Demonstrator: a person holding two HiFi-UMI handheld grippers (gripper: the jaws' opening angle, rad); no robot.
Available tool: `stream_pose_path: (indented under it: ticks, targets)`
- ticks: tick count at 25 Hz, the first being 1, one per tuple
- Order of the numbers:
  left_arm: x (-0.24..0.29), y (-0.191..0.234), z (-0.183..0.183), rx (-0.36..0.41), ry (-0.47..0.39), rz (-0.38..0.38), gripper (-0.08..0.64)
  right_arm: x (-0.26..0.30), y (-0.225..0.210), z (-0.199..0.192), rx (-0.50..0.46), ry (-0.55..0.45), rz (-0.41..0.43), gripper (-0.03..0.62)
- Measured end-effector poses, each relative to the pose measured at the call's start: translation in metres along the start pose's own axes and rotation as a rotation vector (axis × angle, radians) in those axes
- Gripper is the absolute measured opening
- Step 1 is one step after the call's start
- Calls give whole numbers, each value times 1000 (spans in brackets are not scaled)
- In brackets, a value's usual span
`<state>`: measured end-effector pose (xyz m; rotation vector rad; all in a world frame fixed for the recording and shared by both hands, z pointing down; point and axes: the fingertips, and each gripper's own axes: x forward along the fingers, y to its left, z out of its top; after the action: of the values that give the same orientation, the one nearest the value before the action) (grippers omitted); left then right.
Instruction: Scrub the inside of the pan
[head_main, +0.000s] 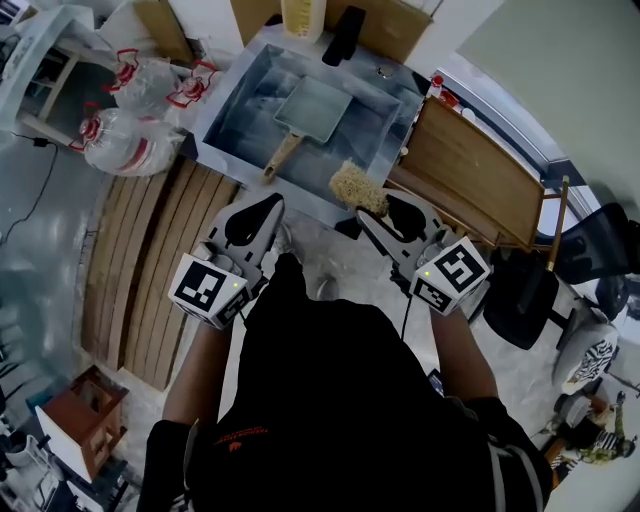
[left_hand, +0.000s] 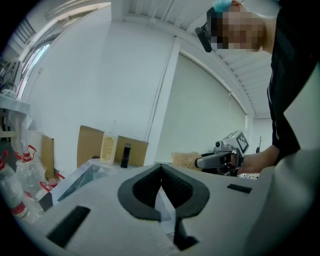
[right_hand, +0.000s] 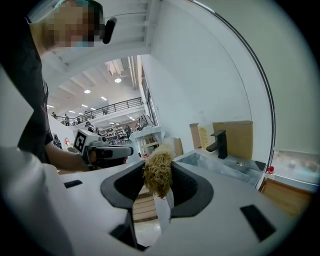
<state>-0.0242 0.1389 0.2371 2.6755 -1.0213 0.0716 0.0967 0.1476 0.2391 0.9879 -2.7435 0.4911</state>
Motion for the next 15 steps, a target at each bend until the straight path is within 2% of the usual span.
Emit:
stream_pose_path:
  ticks: [15]
  targets:
    - [55,127,11,-50,97,-103,17,109,-68,21,50,72,-108,150]
